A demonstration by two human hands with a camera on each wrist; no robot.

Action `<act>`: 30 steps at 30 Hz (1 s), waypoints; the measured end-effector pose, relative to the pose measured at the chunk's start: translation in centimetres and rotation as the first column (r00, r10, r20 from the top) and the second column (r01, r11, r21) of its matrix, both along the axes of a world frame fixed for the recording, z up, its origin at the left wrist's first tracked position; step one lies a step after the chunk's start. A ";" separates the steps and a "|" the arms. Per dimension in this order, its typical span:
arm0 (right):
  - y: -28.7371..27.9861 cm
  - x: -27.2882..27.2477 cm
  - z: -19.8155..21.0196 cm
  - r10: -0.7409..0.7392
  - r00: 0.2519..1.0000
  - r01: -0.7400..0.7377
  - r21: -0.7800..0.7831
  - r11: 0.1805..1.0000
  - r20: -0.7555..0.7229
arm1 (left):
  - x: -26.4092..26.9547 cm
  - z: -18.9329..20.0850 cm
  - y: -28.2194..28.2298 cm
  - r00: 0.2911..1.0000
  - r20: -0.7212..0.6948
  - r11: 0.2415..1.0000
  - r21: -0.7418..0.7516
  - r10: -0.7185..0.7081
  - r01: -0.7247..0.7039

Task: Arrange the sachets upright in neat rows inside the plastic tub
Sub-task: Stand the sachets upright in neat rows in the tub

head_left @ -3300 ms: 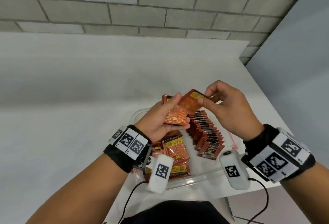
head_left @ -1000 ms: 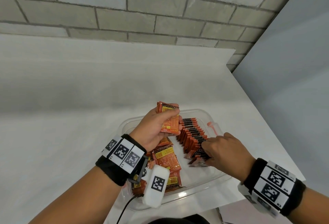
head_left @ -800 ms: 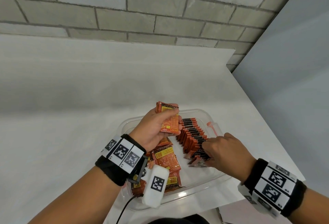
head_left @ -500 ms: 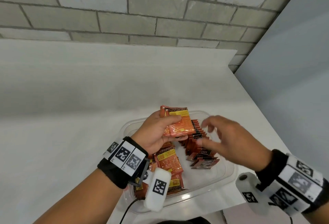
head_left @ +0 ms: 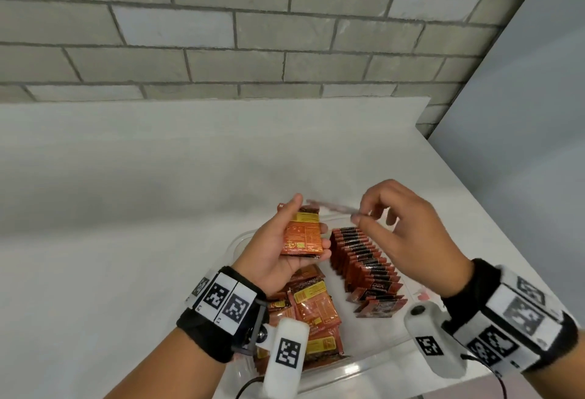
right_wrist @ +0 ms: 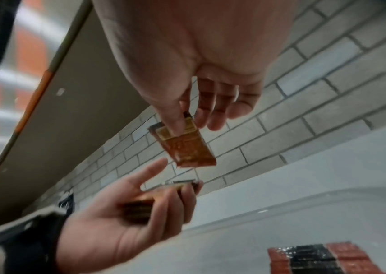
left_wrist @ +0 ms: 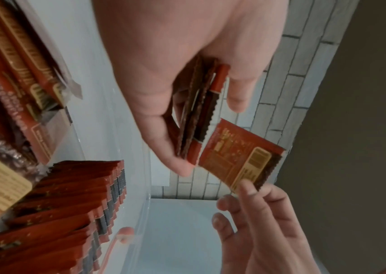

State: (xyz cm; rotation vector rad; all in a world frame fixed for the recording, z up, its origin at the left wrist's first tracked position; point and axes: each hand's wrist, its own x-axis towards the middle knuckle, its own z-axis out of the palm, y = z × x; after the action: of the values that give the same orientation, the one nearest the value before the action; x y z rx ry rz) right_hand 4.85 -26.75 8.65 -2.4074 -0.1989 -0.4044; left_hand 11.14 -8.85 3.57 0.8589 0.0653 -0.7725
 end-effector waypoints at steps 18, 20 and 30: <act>-0.9 1.1 -0.1 0.031 0.919 -0.039 -0.012 0.999 -0.394 | -0.4 -0.1 -1.1 0.969 0.237 0.988 0.147 -0.074 0.039; -1.4 0.5 0.1 0.041 0.899 -0.028 0.036 0.999 -0.436 | -0.4 0.0 -1.2 0.974 0.217 0.992 0.125 -0.061 0.034; -3.9 -5.3 -1.8 0.036 0.807 -0.225 -0.250 0.942 -0.590 | -0.1 0.0 -1.1 0.988 0.153 0.994 0.113 -0.029 0.011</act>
State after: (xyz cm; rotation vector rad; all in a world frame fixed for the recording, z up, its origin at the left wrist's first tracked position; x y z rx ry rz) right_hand -0.40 -30.62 6.89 -2.6761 -0.1601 0.4735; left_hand 11.04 -9.93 3.53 1.0249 -0.0382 -0.7238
